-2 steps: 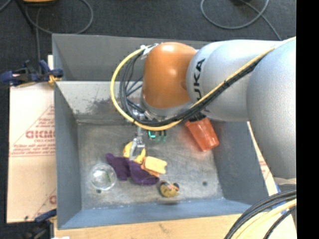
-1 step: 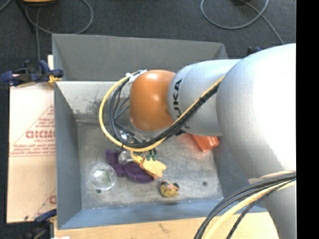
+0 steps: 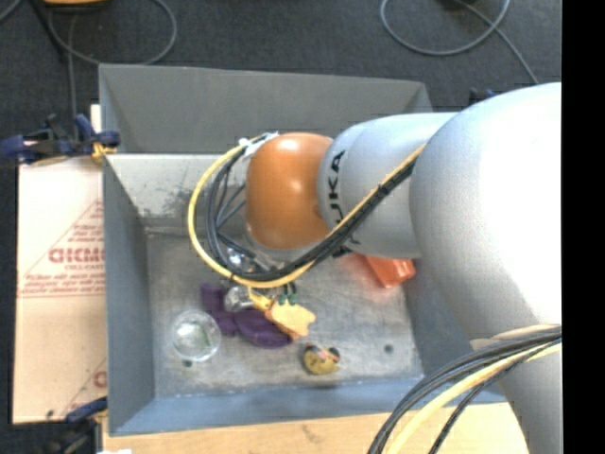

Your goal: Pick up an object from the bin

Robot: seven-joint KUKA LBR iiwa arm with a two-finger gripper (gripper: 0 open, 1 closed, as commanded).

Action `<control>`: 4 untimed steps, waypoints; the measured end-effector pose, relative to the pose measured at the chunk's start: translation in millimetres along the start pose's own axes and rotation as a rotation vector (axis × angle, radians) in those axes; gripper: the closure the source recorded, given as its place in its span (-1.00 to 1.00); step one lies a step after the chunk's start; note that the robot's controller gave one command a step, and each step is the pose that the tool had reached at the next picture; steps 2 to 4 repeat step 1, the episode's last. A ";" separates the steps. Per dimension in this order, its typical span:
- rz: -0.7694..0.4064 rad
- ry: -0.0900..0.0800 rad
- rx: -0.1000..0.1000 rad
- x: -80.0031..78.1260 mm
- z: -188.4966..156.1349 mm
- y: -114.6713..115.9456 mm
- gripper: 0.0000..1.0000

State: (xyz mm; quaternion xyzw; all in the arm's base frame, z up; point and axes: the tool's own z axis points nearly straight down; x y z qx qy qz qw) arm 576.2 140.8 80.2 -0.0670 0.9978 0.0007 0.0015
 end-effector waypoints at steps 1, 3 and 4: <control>-0.084 0.001 0.002 -22.2 -192.0 18.9 1.00; -0.084 0.001 0.002 -22.2 -192.0 18.9 1.00; -0.084 0.001 0.002 -22.2 -192.0 18.9 1.00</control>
Offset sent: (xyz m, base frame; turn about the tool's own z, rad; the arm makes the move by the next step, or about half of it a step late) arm 0.0000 0.0000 0.0000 0.0000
